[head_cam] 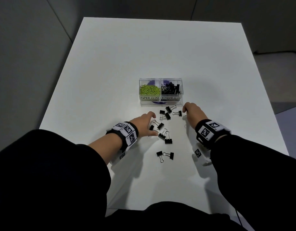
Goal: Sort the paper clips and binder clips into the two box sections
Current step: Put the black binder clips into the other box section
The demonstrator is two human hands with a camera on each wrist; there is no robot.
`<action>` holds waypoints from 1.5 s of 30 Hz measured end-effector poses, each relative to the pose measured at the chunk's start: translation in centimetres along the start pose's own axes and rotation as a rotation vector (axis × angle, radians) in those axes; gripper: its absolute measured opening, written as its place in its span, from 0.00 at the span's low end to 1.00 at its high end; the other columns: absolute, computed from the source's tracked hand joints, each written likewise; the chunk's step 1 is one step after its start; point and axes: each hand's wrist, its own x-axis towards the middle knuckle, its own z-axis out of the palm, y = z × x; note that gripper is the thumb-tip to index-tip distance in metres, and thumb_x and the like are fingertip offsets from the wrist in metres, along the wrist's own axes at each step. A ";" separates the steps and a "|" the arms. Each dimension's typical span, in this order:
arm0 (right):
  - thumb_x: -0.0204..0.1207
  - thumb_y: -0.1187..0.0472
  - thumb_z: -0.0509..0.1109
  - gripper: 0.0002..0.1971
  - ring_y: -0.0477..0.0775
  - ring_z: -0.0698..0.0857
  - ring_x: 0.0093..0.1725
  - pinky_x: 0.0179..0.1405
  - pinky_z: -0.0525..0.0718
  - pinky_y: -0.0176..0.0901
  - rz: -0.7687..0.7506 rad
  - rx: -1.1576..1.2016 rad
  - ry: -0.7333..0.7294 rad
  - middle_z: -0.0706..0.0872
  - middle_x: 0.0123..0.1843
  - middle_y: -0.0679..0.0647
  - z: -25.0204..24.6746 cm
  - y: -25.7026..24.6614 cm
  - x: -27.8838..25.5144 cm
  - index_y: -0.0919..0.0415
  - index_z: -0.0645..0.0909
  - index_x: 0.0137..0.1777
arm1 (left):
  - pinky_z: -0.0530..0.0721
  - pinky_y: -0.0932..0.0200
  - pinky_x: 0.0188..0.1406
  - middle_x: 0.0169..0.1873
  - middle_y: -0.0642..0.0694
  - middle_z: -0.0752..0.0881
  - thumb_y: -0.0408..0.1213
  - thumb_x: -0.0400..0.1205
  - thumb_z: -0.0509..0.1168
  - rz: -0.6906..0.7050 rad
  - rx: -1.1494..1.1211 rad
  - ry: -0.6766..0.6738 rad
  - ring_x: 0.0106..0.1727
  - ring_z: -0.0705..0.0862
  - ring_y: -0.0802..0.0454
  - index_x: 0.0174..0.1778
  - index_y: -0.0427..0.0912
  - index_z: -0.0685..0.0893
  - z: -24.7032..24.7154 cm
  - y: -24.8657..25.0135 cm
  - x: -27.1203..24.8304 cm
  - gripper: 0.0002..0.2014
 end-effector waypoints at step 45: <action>0.79 0.59 0.61 0.14 0.66 0.83 0.55 0.50 0.79 0.53 -0.058 -0.381 -0.228 0.76 0.61 0.63 2.0 -1.4 -1.9 0.67 0.72 0.60 | 0.80 0.51 0.48 0.44 0.42 0.84 0.48 0.85 0.55 -0.153 0.190 0.129 0.47 0.83 0.42 0.46 0.36 0.78 -0.8 -1.8 0.3 0.17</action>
